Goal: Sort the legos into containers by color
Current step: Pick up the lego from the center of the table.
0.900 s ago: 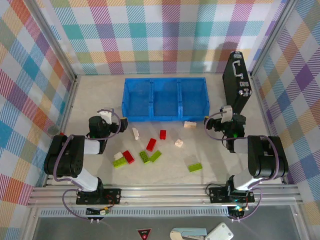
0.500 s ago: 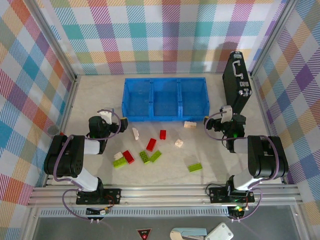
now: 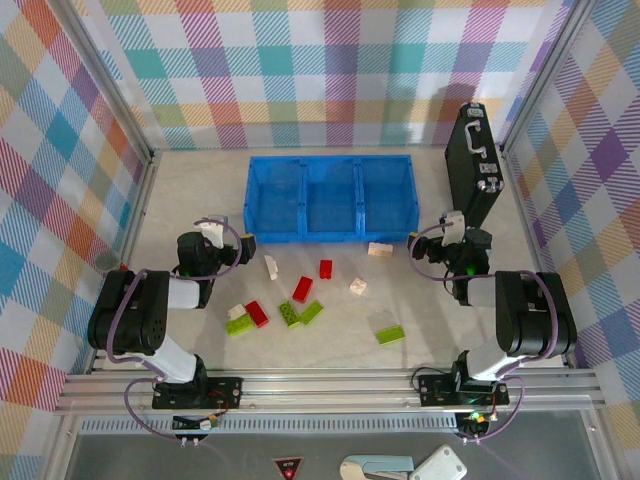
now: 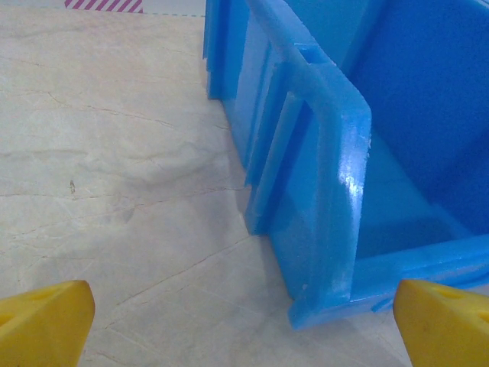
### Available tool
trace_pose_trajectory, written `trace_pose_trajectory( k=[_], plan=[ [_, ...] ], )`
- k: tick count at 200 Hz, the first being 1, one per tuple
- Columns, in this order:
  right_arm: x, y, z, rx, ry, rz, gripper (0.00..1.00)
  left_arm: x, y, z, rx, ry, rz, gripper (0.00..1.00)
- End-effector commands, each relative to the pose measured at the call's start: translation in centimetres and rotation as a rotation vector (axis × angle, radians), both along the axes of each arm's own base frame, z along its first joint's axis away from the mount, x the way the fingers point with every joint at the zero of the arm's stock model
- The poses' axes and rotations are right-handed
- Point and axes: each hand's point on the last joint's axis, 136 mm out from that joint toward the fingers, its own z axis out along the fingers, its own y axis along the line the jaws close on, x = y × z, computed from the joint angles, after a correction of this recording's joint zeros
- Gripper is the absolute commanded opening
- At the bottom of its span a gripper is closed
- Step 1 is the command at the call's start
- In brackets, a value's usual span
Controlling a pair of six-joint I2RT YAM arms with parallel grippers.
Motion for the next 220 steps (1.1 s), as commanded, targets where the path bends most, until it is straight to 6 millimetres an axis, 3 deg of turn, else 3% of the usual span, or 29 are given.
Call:
trace_pose_trajectory(
  k=[1, 86, 159, 220],
  plan=[
    [0.1, 0.5, 0.7, -0.005, -0.036, 0.034, 0.99, -0.2, -0.1, 0.1, 0.008, -0.020, -0.021, 1.00],
    [0.7, -0.9, 0.7, -0.007, -0.014, -0.056, 0.99, 0.0, 0.7, 0.2, 0.009, -0.017, 0.029, 1.00],
    [0.4, -0.9, 3.0, -0.002, 0.008, -0.057, 0.99, 0.0, 1.4, 2.6, 0.017, 0.013, 0.078, 1.00],
    [-1.5, -0.3, 2.5, 0.010, 0.176, -0.058, 1.00, -1.5, 1.9, 4.5, -0.021, 0.130, 0.154, 1.00]
  ],
)
